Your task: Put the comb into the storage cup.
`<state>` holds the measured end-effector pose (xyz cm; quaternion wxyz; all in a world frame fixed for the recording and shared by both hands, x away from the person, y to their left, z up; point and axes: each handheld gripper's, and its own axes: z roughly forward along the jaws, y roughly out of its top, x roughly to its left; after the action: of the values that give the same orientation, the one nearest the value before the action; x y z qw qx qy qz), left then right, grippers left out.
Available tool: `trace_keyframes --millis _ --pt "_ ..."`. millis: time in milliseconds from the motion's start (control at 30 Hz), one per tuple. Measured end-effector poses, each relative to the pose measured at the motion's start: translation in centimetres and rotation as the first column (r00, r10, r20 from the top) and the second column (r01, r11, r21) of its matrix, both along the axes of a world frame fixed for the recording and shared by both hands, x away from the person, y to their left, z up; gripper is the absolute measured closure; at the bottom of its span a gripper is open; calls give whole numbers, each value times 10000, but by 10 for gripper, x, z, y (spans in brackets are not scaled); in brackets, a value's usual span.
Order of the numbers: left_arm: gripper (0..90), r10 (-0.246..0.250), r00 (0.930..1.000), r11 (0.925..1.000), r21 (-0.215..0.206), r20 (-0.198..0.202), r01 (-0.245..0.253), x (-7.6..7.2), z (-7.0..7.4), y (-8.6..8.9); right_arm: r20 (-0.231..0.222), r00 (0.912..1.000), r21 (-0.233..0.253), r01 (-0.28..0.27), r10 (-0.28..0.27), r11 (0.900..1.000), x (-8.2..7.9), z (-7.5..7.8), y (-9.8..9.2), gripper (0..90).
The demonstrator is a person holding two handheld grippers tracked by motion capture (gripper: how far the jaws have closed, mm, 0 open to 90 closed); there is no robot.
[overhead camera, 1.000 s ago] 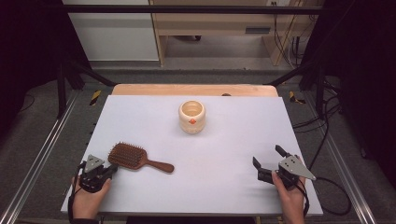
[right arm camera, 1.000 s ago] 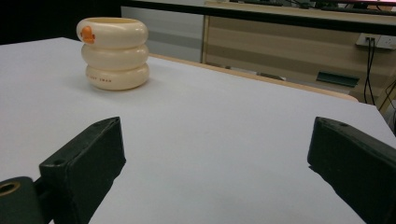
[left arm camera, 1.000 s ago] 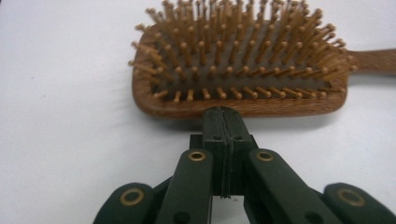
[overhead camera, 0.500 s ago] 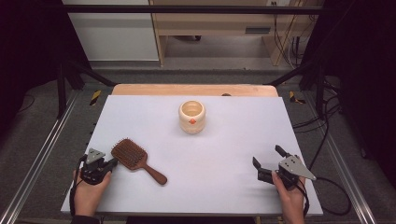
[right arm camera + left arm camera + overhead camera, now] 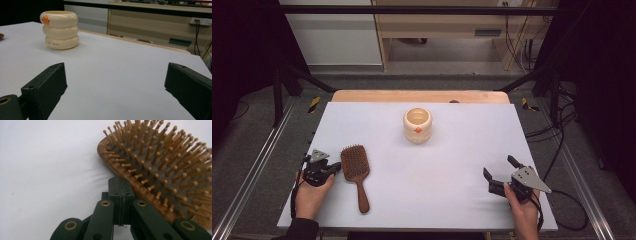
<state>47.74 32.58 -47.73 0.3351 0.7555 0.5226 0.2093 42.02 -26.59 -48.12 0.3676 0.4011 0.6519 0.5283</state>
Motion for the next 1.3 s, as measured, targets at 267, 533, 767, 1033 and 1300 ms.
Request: trace_keyframes --millis 267,533,767,1033,1300 --pt "900 -104 9997 9999 -117 -210 102 13 2 1 -2 10000 36 8 -8 10000 0 0 0 41" --pt "900 -420 9982 9990 100 -420 425 28 7 -5 -32 10000 106 65 -64 9999 -1 -1 -2 41" --pt "900 -882 9931 9942 554 -777 927 45 11 -16 -130 9999 211 87 -84 9997 0 -4 -4 41" --pt "900 -1337 9842 9883 575 -1157 1410 59 15 -27 -186 9998 383 102 -95 9992 2 -4 -6 42" --pt "900 -1735 9750 9808 651 -1390 1838 66 16 -40 -145 9999 474 30 -24 9989 -2 -4 -7 41"
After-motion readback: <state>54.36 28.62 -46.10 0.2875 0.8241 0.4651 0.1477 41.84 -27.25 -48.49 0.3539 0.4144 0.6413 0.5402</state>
